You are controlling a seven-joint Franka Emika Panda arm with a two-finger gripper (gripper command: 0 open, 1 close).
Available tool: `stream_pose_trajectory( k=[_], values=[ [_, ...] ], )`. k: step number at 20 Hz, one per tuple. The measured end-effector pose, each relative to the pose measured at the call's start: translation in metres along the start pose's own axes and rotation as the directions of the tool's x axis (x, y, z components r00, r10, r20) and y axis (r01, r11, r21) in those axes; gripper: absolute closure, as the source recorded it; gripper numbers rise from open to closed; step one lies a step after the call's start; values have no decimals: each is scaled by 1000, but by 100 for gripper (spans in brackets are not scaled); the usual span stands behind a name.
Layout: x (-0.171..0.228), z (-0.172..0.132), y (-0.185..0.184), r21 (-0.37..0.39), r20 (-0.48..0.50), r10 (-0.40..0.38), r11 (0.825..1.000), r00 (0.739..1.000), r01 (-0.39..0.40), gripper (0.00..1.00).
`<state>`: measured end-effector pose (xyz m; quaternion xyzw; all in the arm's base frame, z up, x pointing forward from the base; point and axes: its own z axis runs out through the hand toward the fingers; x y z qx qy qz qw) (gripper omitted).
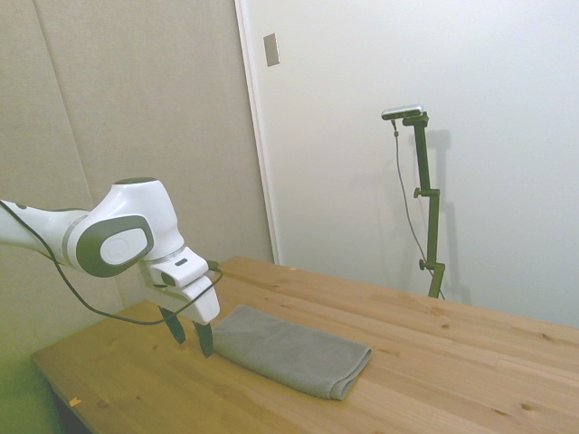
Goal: Fold the towel
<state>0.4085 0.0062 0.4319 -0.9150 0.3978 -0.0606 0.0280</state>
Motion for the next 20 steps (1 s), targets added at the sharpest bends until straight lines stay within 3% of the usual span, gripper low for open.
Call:
stream_pose_trajectory(
  k=[5, 13, 20],
  values=[
    [3, -4, -14, -3, -54, -15, 1000, 998, 15, 0],
    [-9, 15, -110, -60, -197, -23, 998, 980, 12, 0],
    [-42, 60, -201, -221, -315, -66, 975, 947, -6, 0]
  ],
)
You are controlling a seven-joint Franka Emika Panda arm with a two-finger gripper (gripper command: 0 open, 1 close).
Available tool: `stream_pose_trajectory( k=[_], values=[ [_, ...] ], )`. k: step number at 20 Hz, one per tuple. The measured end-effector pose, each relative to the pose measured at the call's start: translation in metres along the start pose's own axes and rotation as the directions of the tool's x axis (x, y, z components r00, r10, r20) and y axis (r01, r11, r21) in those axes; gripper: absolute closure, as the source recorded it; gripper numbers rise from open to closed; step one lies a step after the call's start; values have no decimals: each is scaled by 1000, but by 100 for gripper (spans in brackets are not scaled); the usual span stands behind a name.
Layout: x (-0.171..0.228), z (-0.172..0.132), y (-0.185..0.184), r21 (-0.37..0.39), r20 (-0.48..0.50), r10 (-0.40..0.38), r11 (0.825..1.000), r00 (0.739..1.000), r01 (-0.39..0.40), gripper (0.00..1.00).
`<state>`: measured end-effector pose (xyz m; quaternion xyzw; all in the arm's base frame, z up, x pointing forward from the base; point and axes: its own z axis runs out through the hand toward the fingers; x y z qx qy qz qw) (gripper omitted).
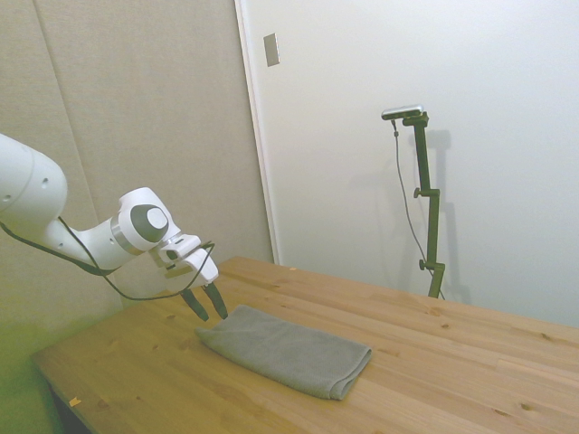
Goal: Fold the towel
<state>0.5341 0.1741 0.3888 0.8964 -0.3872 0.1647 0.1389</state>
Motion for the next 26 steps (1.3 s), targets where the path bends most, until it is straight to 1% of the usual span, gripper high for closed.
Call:
stream_pose_trajectory(
  k=[2, 4, 8, 10, 17, 24, 25, 26],
  values=[
    [-9, 2, -25, -25, -13, -2, 1000, 1000, 1, 0],
    [-11, 1, -42, -42, -34, -2, 999, 999, 1, 0],
    [-20, 9, -59, -107, -57, -15, 994, 998, 8, 0],
    [-23, 14, -65, -121, -77, -21, 993, 997, 12, 0],
    [-18, 29, -65, -147, -82, -7, 989, 997, -5, 0],
    [5, 45, -51, -180, -90, 30, 983, 995, -45, 0],
    [8, 47, -49, -182, -91, 33, 982, 995, -50, 100],
    [10, 48, -48, -180, -91, 37, 982, 995, -53, 100]
  ],
)
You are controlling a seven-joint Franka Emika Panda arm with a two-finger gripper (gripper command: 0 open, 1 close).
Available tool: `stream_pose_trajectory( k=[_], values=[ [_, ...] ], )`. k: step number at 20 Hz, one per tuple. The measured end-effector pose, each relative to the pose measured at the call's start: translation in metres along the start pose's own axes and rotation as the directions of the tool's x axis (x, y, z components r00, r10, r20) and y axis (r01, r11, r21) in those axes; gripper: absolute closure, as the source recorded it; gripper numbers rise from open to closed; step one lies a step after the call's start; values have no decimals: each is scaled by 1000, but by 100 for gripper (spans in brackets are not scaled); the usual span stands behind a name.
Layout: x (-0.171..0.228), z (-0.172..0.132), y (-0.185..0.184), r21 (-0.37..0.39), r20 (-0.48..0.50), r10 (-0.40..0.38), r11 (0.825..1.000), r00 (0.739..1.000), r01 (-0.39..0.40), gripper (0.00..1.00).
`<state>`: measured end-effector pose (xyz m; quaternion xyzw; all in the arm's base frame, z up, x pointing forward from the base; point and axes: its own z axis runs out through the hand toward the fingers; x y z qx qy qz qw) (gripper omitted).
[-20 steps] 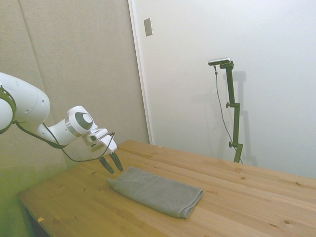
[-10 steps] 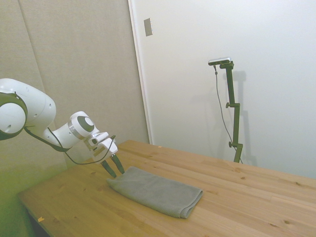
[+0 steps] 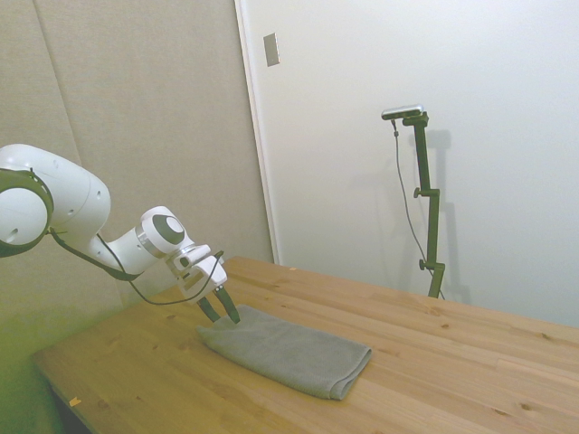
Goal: Fold the towel
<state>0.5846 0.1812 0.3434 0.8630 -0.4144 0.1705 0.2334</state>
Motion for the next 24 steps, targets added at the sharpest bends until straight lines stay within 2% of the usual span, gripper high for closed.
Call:
stream_pose_trajectory(
  k=[14, 24],
  values=[
    [3, 6, 7, 39, 8, 5, 999, 1000, -5, 100],
    [2, -7, 15, 66, 2, 4, 998, 1000, -4, 100]
  ],
)
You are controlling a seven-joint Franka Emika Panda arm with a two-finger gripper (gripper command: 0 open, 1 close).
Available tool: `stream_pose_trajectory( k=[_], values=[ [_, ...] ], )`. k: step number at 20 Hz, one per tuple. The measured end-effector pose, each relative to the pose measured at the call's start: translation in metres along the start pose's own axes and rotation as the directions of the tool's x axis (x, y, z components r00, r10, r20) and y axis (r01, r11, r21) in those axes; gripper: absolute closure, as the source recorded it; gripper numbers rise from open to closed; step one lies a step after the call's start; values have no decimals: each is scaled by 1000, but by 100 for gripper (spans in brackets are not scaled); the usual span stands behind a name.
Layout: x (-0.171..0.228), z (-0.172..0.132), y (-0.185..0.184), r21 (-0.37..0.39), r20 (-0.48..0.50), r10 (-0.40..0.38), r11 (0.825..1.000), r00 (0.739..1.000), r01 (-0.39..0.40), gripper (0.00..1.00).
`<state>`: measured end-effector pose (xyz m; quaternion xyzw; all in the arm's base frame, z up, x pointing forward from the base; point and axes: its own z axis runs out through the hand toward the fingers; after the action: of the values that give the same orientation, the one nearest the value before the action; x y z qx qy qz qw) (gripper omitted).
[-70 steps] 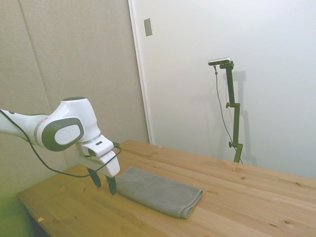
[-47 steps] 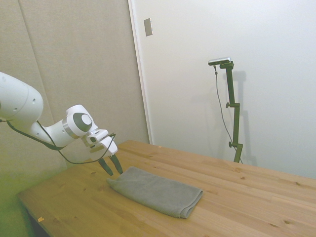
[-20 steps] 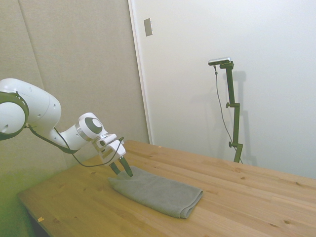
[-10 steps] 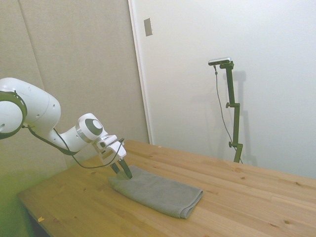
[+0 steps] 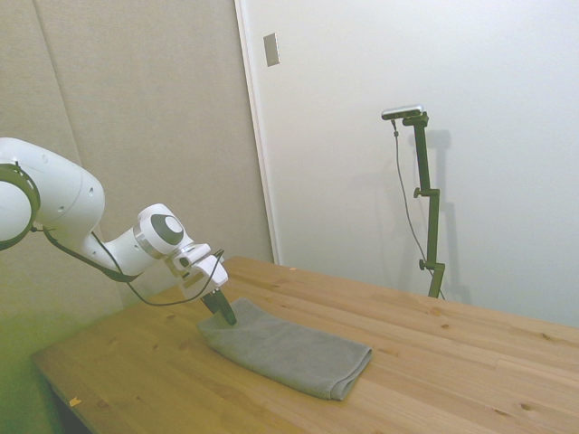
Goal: Fold the towel
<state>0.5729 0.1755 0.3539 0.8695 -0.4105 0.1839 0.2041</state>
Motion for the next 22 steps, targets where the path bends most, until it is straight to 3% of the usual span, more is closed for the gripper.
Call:
stream_pose_trajectory(
  k=[10, 17, 22],
  values=[
    [21, -13, 12, 43, -2, 40, 998, 999, -40, 100],
    [76, -42, 68, 105, -3, 125, 987, 992, -124, 100],
    [134, -29, 117, 127, 62, 189, 973, 980, -195, 100]
  ],
)
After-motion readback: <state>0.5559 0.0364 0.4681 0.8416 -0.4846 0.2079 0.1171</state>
